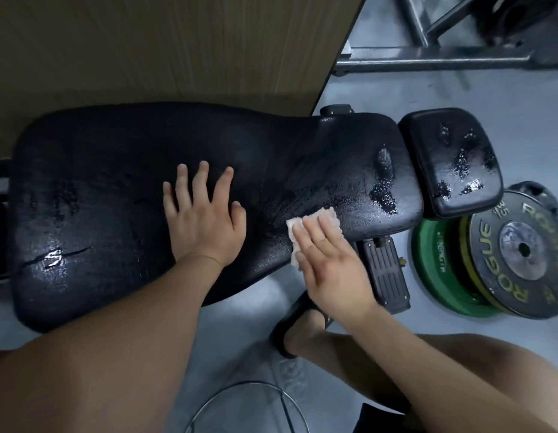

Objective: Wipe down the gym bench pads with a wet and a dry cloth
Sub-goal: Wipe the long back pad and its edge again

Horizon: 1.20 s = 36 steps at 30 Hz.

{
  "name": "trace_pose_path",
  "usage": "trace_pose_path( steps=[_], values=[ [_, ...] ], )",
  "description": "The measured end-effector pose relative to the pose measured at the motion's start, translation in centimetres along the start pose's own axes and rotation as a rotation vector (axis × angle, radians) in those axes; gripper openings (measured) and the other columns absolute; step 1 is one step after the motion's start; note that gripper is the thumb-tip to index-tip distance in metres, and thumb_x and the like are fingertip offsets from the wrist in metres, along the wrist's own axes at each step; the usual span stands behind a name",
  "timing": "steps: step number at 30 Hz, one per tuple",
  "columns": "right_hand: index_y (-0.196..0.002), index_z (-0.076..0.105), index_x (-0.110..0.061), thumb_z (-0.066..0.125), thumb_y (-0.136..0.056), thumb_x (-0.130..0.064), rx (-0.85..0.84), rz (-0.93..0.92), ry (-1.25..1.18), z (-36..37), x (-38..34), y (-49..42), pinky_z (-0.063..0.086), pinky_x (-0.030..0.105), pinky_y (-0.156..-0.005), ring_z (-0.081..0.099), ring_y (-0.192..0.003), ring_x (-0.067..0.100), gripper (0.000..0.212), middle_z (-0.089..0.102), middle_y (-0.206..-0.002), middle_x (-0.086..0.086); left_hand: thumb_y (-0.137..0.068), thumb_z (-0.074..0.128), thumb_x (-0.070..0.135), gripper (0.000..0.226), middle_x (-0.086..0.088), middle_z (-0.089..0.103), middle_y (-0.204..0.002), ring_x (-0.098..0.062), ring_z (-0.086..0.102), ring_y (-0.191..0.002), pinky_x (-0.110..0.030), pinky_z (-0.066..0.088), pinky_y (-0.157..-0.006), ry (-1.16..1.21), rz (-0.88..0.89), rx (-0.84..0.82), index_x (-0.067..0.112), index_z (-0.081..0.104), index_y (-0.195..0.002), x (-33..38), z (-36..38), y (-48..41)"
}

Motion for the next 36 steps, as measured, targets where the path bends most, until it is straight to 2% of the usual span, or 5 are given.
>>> trace_pose_path(
  steps=[11,16,21,27,36],
  values=[
    [-0.146,0.041,-0.007,0.036,-0.101,-0.021,-0.106,-0.06,0.133,0.9,0.8,-16.6,0.031,0.05,-0.12,0.044,-0.133,0.042,0.047,0.053,-0.136,0.016,-0.094,0.039,0.046,0.062,-0.004,0.03,-0.163,-0.032,0.014,-0.154,-0.057,0.011,-0.124,-0.004,-0.019,0.013,0.032,0.036,-0.154,-0.2,0.2,-0.2],
    [-0.154,0.034,-0.007,0.041,-0.098,-0.017,-0.228,-0.358,0.2,0.7,-2.6,-9.6,0.019,0.046,-0.126,0.027,-0.149,0.034,0.057,0.041,-0.152,0.006,-0.093,0.037,0.047,0.064,-0.006,0.03,-0.164,-0.034,0.014,-0.155,-0.057,0.011,-0.124,0.009,-0.001,0.002,0.03,0.036,-0.154,-0.5,0.2,-0.3],
    [-0.157,0.039,-0.013,0.036,-0.109,-0.024,-0.244,-0.409,0.17,0.3,0.0,-9.0,0.027,0.044,-0.124,0.03,-0.153,0.024,0.049,0.043,-0.159,0.003,-0.094,0.036,0.046,0.063,-0.007,0.028,-0.165,-0.034,0.012,-0.155,-0.058,0.01,-0.124,0.014,0.0,-0.022,0.029,0.034,-0.155,-0.5,0.2,-0.4],
    [-0.147,0.037,-0.007,0.027,-0.101,-0.024,-0.15,-0.094,0.2,1.0,-0.6,-18.0,0.033,0.046,-0.117,0.042,-0.131,0.037,0.051,0.048,-0.137,0.011,-0.095,0.037,0.044,0.059,-0.005,0.03,-0.164,-0.034,0.015,-0.154,-0.057,0.01,-0.124,0.034,-0.009,-0.041,0.031,0.038,-0.152,-0.6,-0.4,-0.3],
    [-0.156,0.037,-0.004,0.044,-0.107,-0.017,-0.26,-0.551,0.188,0.8,-7.1,-4.1,0.022,0.044,-0.126,0.025,-0.155,0.02,0.052,0.04,-0.161,0.004,-0.098,0.041,0.036,0.056,0.0,0.024,-0.166,-0.021,0.011,-0.156,-0.05,0.005,-0.127,0.128,-0.028,-0.117,0.034,0.034,-0.154,-6.3,-2.4,1.1]
  ],
)
Point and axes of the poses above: each hand's wrist, its own y-axis away from the middle knuckle, its own z-axis out of the palm, x = y × z, the point moved 6 cm from there along -y, towards the middle knuckle
